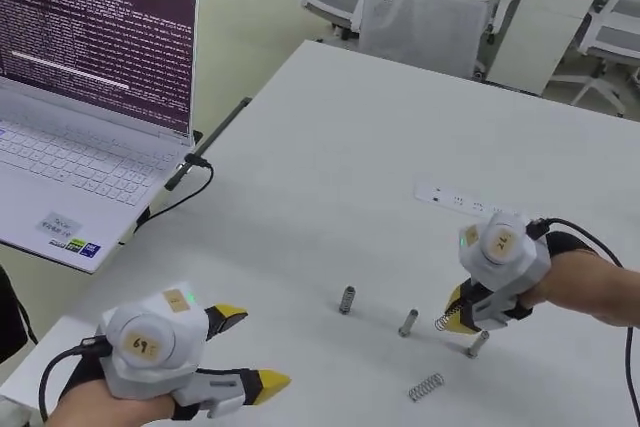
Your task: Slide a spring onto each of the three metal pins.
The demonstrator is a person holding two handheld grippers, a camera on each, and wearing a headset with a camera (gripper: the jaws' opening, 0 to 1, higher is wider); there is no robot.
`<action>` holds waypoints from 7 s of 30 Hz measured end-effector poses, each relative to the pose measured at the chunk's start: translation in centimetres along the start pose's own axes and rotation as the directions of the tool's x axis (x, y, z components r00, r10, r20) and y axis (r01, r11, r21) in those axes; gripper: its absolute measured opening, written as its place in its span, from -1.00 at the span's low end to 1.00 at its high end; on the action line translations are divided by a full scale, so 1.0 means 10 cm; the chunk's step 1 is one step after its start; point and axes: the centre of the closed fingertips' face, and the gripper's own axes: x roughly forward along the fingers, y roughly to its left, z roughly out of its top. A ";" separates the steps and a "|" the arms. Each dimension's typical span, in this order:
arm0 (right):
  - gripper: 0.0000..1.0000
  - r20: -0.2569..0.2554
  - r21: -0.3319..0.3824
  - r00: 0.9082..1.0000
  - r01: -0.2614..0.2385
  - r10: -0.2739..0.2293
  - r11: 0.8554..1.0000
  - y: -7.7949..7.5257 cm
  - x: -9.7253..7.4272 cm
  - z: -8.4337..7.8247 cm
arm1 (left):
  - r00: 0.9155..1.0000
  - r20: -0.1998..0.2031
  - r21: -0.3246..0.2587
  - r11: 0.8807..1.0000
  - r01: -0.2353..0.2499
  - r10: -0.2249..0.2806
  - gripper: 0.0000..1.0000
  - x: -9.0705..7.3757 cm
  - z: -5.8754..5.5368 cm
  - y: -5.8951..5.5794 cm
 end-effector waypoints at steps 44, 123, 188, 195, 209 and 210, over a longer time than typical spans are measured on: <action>-0.83 -0.078 -0.111 0.996 -0.062 0.053 0.992 -0.16 0.25 0.23 | 1.000 -0.013 -0.038 0.999 -0.026 0.026 0.14 -0.10 -0.10 0.12; -0.74 -0.175 -0.110 0.983 -0.079 0.059 0.991 -0.18 0.73 0.09 | 0.999 -0.020 -0.063 0.997 -0.042 0.041 0.13 -0.14 -0.13 0.16; -0.29 0.354 0.580 0.893 0.024 -0.278 0.814 0.01 -0.28 -0.25 | 1.000 -0.006 -0.014 1.000 0.008 -0.008 0.13 0.02 0.15 -0.03; -0.23 0.376 0.642 0.867 0.013 -0.328 0.767 0.15 -0.36 -0.42 | 1.000 -0.007 -0.009 1.000 0.019 -0.019 0.13 0.05 0.17 -0.06; -0.13 0.377 0.714 0.839 0.007 -0.392 0.701 0.47 -0.44 -0.72 | 0.999 -0.015 0.000 0.999 0.039 -0.039 0.13 0.13 0.18 -0.11; -0.11 0.377 0.714 0.838 0.008 -0.394 0.700 0.49 -0.44 -0.72 | 0.999 -0.015 0.000 0.999 0.040 -0.040 0.13 0.13 0.19 -0.12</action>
